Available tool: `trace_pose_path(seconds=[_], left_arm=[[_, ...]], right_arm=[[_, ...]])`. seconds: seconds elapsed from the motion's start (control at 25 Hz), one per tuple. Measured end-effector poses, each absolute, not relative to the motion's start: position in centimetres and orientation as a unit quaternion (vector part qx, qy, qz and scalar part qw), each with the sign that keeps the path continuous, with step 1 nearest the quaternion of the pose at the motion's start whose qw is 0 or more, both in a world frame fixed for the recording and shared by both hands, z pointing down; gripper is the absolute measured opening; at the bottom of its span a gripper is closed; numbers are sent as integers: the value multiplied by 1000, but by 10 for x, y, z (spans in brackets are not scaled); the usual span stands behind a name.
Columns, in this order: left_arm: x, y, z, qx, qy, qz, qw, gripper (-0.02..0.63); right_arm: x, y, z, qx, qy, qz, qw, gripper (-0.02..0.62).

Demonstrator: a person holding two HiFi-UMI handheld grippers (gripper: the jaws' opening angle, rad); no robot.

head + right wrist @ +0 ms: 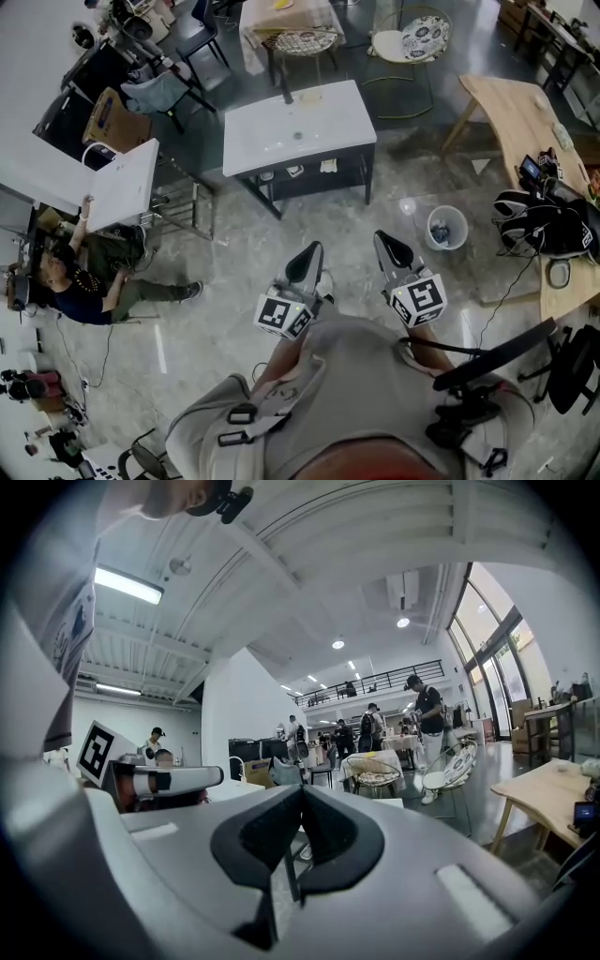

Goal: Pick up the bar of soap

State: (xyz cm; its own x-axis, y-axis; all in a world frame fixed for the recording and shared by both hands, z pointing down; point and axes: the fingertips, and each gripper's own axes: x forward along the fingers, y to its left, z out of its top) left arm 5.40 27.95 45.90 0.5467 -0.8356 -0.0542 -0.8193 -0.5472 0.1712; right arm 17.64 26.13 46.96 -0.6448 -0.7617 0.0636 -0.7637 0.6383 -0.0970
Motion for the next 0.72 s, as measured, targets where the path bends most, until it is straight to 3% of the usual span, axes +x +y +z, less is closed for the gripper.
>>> trace_pose_path(seconds=[0.72], left_arm=[[-23, 162, 448, 895, -434, -81, 57, -6]], right_arm=[[95, 154, 450, 439, -897, 51, 13, 2]])
